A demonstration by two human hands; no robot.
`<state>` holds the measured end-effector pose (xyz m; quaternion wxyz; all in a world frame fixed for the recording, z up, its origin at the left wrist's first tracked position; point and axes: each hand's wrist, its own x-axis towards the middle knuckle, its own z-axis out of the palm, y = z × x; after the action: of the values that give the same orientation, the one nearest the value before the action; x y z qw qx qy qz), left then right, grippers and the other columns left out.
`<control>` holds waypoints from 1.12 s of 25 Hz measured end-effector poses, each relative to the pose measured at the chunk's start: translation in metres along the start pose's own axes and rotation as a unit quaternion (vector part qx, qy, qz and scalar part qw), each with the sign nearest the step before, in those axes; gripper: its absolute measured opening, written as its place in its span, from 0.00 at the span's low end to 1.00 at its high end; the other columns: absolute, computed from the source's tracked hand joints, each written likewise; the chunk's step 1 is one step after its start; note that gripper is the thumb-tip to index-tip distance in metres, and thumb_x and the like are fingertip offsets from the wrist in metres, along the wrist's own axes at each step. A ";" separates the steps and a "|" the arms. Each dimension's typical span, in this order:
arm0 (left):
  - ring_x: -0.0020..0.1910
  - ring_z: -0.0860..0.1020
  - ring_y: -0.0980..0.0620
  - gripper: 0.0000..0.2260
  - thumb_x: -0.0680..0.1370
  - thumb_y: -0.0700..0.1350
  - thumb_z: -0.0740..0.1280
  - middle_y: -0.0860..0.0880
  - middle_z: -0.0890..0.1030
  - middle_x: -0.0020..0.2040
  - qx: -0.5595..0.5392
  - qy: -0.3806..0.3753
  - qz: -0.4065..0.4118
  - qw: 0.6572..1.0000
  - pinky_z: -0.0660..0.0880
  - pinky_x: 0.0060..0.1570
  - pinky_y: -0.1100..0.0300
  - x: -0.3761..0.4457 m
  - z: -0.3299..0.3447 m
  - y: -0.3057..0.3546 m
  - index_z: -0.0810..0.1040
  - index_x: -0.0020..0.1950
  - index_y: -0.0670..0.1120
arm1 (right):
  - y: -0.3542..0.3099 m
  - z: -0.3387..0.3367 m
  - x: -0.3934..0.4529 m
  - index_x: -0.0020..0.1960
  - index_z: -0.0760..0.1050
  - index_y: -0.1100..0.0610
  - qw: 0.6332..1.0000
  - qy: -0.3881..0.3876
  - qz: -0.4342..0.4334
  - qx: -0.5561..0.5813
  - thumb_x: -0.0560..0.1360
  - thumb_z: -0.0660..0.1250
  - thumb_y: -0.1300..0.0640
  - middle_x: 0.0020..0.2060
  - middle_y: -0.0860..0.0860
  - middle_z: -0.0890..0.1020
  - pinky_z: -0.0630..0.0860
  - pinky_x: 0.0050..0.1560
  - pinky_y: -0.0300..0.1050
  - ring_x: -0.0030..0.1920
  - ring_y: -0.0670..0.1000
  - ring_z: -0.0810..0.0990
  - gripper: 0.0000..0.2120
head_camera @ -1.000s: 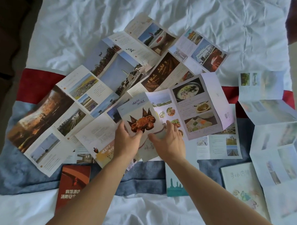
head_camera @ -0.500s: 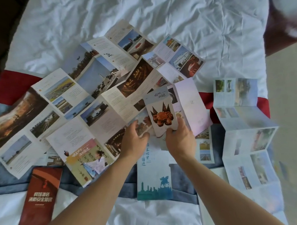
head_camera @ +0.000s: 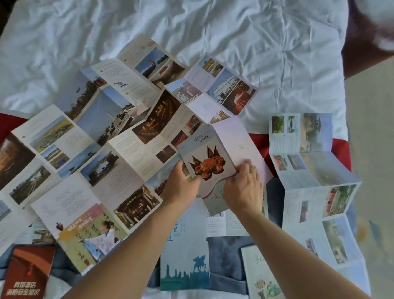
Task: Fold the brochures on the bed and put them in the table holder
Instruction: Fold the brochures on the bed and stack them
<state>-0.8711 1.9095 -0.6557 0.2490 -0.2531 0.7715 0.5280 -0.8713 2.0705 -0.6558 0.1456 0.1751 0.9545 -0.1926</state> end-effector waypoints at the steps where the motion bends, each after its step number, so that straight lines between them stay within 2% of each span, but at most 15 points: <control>1: 0.68 0.73 0.51 0.26 0.77 0.49 0.69 0.54 0.75 0.68 -0.006 0.001 -0.004 1.000 0.72 0.60 0.54 0.004 0.004 0.001 0.65 0.74 0.54 | 0.000 -0.002 0.002 0.51 0.65 0.52 1.000 0.001 0.000 0.017 0.76 0.55 0.51 0.53 0.52 0.78 0.70 0.63 0.56 0.53 0.57 0.76 0.07; 3: 0.63 0.76 0.53 0.24 0.77 0.47 0.70 0.55 0.78 0.62 -0.035 -0.001 -0.014 0.999 0.72 0.52 0.63 0.011 0.012 0.003 0.67 0.71 0.53 | 0.001 -0.003 0.004 0.48 0.63 0.51 1.000 0.014 0.001 0.028 0.77 0.54 0.54 0.44 0.51 0.79 0.74 0.56 0.56 0.40 0.54 0.73 0.01; 7: 0.57 0.75 0.55 0.23 0.76 0.46 0.71 0.56 0.74 0.59 -0.037 0.002 -0.010 0.999 0.67 0.42 0.70 0.009 0.028 0.010 0.66 0.68 0.54 | 0.003 -0.015 0.001 0.48 0.62 0.52 0.995 0.076 -0.028 0.054 0.77 0.55 0.61 0.42 0.52 0.82 0.74 0.52 0.55 0.35 0.52 0.70 0.05; 9: 0.57 0.74 0.55 0.25 0.75 0.47 0.72 0.55 0.73 0.60 -0.032 0.011 0.009 0.999 0.68 0.46 0.69 0.004 0.032 0.016 0.66 0.70 0.54 | 0.002 -0.025 -0.004 0.49 0.63 0.52 0.991 0.103 -0.041 0.072 0.77 0.55 0.62 0.37 0.49 0.78 0.74 0.47 0.53 0.34 0.53 0.70 0.05; 11: 0.62 0.74 0.53 0.26 0.75 0.47 0.72 0.54 0.74 0.63 -0.043 0.009 0.030 0.999 0.70 0.55 0.61 -0.002 0.034 0.023 0.66 0.70 0.54 | -0.001 -0.037 -0.007 0.55 0.66 0.53 0.987 0.121 -0.052 0.094 0.76 0.51 0.56 0.36 0.47 0.79 0.74 0.35 0.49 0.32 0.53 0.74 0.10; 13: 0.62 0.74 0.52 0.24 0.76 0.46 0.71 0.52 0.74 0.66 -0.045 0.005 0.045 0.998 0.72 0.51 0.65 -0.010 0.032 0.031 0.66 0.69 0.55 | -0.006 -0.050 -0.013 0.66 0.66 0.52 0.983 0.128 -0.062 0.117 0.74 0.46 0.48 0.38 0.45 0.79 0.72 0.28 0.45 0.32 0.50 0.76 0.24; 14: 0.60 0.75 0.53 0.23 0.77 0.46 0.69 0.51 0.73 0.68 -0.044 0.004 0.049 0.998 0.72 0.47 0.69 -0.016 0.029 0.034 0.65 0.70 0.55 | -0.008 -0.055 -0.016 0.70 0.65 0.50 0.981 0.129 -0.058 0.131 0.73 0.46 0.48 0.40 0.44 0.79 0.72 0.28 0.45 0.33 0.49 0.76 0.27; 16: 0.62 0.75 0.50 0.24 0.80 0.46 0.66 0.49 0.72 0.71 -0.047 0.003 0.044 0.998 0.72 0.49 0.67 -0.026 0.022 0.038 0.63 0.75 0.54 | -0.013 -0.064 -0.023 0.72 0.64 0.44 0.977 0.128 -0.038 0.169 0.74 0.49 0.55 0.44 0.44 0.81 0.76 0.32 0.47 0.37 0.49 0.78 0.27; 18: 0.60 0.77 0.51 0.24 0.81 0.47 0.63 0.51 0.74 0.67 -0.049 0.000 0.030 0.998 0.71 0.50 0.67 -0.038 0.013 0.037 0.61 0.76 0.54 | -0.021 -0.068 -0.034 0.70 0.66 0.41 0.970 0.125 -0.019 0.209 0.72 0.51 0.59 0.44 0.42 0.80 0.77 0.34 0.47 0.41 0.49 0.78 0.29; 20: 0.50 0.78 0.57 0.20 0.81 0.47 0.62 0.53 0.78 0.61 -0.058 -0.009 0.035 0.998 0.73 0.37 0.70 -0.051 0.002 0.030 0.65 0.73 0.55 | -0.030 -0.069 -0.051 0.69 0.68 0.41 0.965 0.112 -0.012 0.236 0.70 0.52 0.60 0.42 0.42 0.80 0.78 0.33 0.49 0.40 0.48 0.79 0.30; 21: 0.49 0.78 0.58 0.17 0.81 0.47 0.61 0.53 0.79 0.59 -0.065 -0.012 0.040 0.997 0.73 0.35 0.68 -0.056 -0.003 0.026 0.68 0.70 0.55 | -0.034 -0.066 -0.060 0.68 0.68 0.42 0.964 0.102 -0.014 0.244 0.70 0.52 0.61 0.41 0.44 0.81 0.79 0.33 0.51 0.39 0.48 0.79 0.29; 23: 0.50 0.79 0.54 0.14 0.80 0.47 0.62 0.52 0.81 0.55 -0.077 -0.004 0.036 0.996 0.75 0.39 0.61 -0.066 -0.016 0.015 0.71 0.66 0.55 | -0.038 -0.057 -0.081 0.68 0.68 0.44 0.966 0.079 -0.019 0.247 0.71 0.55 0.64 0.43 0.48 0.82 0.79 0.35 0.54 0.40 0.51 0.79 0.29; 25: 0.48 0.80 0.52 0.12 0.79 0.46 0.63 0.52 0.81 0.52 -0.068 0.020 0.020 0.997 0.77 0.39 0.58 -0.079 -0.032 0.000 0.72 0.62 0.54 | -0.040 -0.042 -0.104 0.70 0.65 0.45 0.972 0.052 -0.018 0.231 0.72 0.57 0.65 0.50 0.50 0.82 0.78 0.35 0.49 0.43 0.51 0.79 0.29; 27: 0.46 0.79 0.55 0.09 0.78 0.44 0.65 0.52 0.81 0.51 -0.025 0.050 0.036 0.998 0.75 0.35 0.62 -0.093 -0.048 -0.022 0.72 0.58 0.52 | -0.041 -0.025 -0.129 0.74 0.60 0.46 0.984 0.043 -0.021 0.174 0.73 0.59 0.64 0.61 0.50 0.75 0.73 0.32 0.40 0.42 0.47 0.73 0.32; 28: 0.46 0.79 0.55 0.09 0.78 0.43 0.66 0.51 0.80 0.51 0.003 0.066 0.054 0.996 0.75 0.36 0.64 -0.101 -0.056 -0.034 0.73 0.56 0.51 | -0.043 -0.016 -0.142 0.76 0.56 0.45 0.989 0.041 -0.025 0.139 0.74 0.60 0.63 0.63 0.50 0.72 0.73 0.31 0.41 0.40 0.46 0.72 0.34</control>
<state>-0.7795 1.8594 -0.5954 0.1693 -0.2442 0.8005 0.5205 -0.7642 2.0007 -0.5790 0.0757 0.1778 0.9275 -0.3200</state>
